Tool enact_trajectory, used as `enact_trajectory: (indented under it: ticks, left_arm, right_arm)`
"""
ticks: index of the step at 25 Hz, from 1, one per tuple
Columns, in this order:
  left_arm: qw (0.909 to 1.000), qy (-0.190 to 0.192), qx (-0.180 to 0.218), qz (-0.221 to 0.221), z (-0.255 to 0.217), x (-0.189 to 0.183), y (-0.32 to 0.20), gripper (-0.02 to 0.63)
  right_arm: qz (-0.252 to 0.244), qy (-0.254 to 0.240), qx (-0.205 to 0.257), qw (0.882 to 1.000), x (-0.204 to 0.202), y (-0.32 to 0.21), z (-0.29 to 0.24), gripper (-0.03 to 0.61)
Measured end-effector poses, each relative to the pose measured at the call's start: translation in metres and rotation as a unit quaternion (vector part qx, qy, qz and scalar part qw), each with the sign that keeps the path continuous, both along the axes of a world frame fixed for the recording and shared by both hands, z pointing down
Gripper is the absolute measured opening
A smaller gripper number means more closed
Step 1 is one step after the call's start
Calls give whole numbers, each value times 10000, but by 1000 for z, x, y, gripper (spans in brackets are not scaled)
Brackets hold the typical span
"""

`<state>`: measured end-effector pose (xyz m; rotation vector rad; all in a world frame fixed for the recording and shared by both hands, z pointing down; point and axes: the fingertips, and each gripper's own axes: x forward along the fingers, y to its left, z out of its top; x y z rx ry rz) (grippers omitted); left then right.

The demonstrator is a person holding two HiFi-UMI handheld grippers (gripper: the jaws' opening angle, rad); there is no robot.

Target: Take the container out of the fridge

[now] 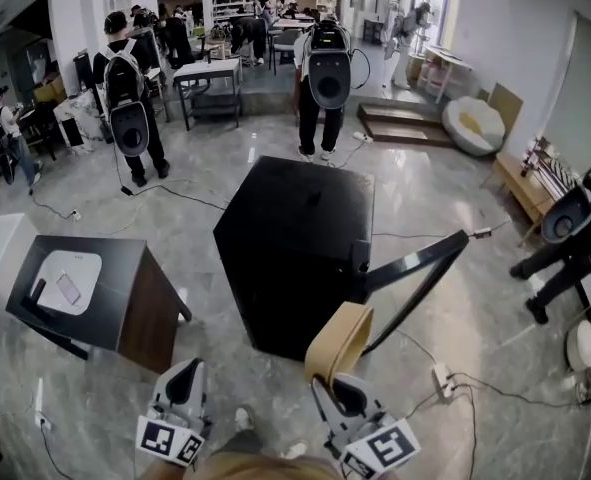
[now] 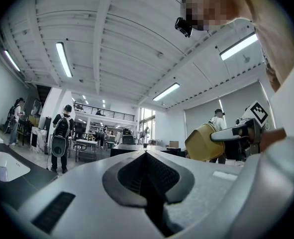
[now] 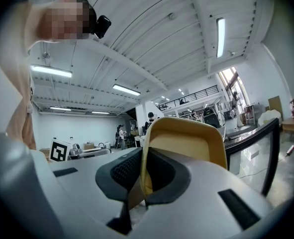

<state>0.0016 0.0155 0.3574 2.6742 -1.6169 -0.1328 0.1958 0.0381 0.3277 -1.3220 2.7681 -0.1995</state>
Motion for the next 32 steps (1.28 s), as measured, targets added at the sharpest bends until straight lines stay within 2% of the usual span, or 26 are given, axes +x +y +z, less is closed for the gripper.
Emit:
enact_trajectory:
  ticks: [5, 24, 32]
  left_arm:
    - [10000, 24, -10, -51, 1, -2, 2, 2]
    - [10000, 11, -55, -82, 1, 2, 5, 2]
    - [9999, 34, -67, -88, 10, -6, 2, 2]
  right_arm:
    - [51, -184, -39, 9998, 5, 0, -6, 17]
    - [65, -212, 30, 9997, 13, 1, -16, 17]
    - [19, -183, 35, 9998, 1, -2, -8, 17]
